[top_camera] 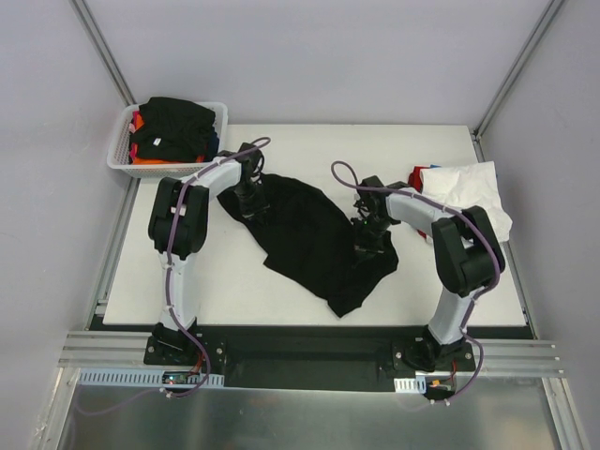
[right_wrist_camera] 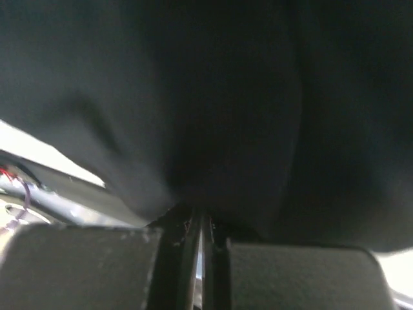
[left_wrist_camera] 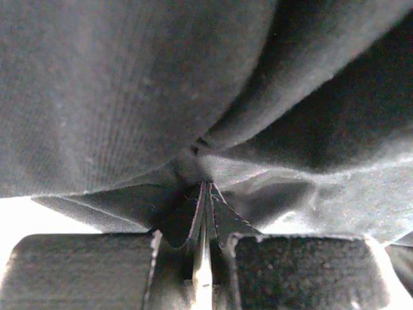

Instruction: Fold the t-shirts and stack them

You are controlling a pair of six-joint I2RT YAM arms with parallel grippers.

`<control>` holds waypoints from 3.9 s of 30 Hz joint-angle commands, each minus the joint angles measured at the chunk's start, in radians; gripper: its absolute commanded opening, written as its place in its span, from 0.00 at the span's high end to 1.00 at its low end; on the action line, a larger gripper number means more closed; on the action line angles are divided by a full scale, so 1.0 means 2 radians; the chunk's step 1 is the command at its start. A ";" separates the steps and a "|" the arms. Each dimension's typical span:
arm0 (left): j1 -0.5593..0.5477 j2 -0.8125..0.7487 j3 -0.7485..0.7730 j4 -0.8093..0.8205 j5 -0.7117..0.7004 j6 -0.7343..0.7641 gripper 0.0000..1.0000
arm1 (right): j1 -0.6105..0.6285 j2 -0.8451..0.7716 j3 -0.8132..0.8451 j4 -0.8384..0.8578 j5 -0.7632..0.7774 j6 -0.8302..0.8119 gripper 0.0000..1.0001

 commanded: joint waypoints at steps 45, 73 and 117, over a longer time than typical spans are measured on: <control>-0.160 -0.260 -0.125 -0.074 -0.042 -0.024 0.41 | -0.021 -0.203 -0.046 0.003 -0.085 0.023 0.52; -0.183 -0.259 -0.314 0.120 -0.044 -0.033 0.45 | 0.047 -0.296 -0.118 -0.017 -0.026 0.076 0.52; -0.190 -0.212 -0.286 0.163 -0.046 -0.063 0.49 | 0.047 -0.308 -0.112 -0.051 -0.012 0.063 0.52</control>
